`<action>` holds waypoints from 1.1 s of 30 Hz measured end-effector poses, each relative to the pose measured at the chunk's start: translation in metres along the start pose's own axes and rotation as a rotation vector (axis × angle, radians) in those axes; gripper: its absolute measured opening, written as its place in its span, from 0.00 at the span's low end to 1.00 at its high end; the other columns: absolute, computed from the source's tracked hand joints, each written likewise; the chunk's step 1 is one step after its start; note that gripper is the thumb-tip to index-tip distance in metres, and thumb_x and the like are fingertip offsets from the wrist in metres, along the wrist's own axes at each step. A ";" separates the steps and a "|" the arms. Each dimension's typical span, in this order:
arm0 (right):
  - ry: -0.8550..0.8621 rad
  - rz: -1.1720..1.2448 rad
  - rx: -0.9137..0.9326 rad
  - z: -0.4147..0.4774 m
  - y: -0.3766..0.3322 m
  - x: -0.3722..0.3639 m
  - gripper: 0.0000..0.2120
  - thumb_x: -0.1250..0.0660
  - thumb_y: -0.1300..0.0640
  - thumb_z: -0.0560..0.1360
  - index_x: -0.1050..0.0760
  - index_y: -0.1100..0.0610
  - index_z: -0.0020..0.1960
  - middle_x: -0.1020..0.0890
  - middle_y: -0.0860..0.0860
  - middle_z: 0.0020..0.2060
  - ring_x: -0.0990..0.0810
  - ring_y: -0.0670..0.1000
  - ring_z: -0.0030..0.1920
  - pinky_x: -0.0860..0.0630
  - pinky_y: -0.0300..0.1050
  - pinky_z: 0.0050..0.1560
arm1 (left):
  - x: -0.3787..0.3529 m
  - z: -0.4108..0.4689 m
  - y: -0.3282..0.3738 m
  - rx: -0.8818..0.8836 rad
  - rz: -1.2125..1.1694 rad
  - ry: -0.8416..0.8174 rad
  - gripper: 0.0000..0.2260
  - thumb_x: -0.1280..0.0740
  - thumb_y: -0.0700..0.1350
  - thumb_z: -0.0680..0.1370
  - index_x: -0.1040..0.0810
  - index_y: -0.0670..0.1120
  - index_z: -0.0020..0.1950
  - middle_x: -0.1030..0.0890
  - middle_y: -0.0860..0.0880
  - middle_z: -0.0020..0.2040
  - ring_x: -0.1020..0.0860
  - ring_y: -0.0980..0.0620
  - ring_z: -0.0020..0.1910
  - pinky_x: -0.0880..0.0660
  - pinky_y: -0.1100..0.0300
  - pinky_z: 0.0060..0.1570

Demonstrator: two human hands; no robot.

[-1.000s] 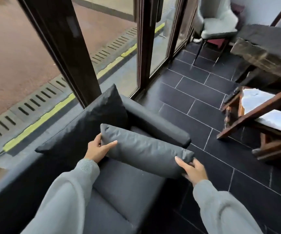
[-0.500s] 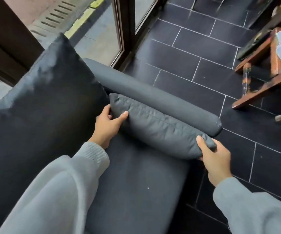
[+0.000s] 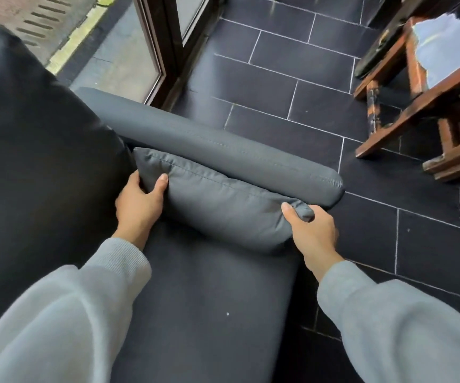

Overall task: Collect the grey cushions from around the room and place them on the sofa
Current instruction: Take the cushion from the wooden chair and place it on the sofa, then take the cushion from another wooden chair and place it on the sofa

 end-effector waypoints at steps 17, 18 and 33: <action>-0.342 -0.688 0.478 -0.080 -0.093 0.193 0.49 0.50 0.19 0.72 0.66 0.38 0.83 0.69 0.59 0.82 0.72 0.62 0.81 0.67 0.68 0.78 | 0.014 -0.210 0.169 -0.599 1.014 -0.359 0.48 0.58 0.83 0.68 0.66 0.61 0.82 0.67 0.49 0.83 0.71 0.41 0.80 0.65 0.31 0.75; -0.322 -0.698 0.490 -0.084 -0.098 0.219 0.49 0.53 0.17 0.71 0.67 0.37 0.82 0.70 0.59 0.82 0.73 0.62 0.80 0.69 0.68 0.78 | 0.010 -0.233 0.189 -0.641 1.039 -0.355 0.49 0.60 0.84 0.66 0.67 0.62 0.81 0.69 0.49 0.82 0.72 0.41 0.79 0.66 0.30 0.74; 0.087 -0.659 0.335 -0.154 0.043 0.769 0.56 0.63 0.11 0.60 0.66 0.36 0.82 0.72 0.60 0.81 0.77 0.61 0.79 0.75 0.69 0.74 | -0.155 -0.711 0.438 -1.116 1.024 -0.299 0.50 0.65 0.87 0.61 0.69 0.66 0.79 0.77 0.51 0.78 0.77 0.42 0.76 0.69 0.29 0.72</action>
Point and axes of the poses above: each hand's wrist, its own z-axis towards the middle knuckle, its own x-axis out of the back of the hand, y = z × x, the point moved 1 cm from there along z, towards the middle knuckle
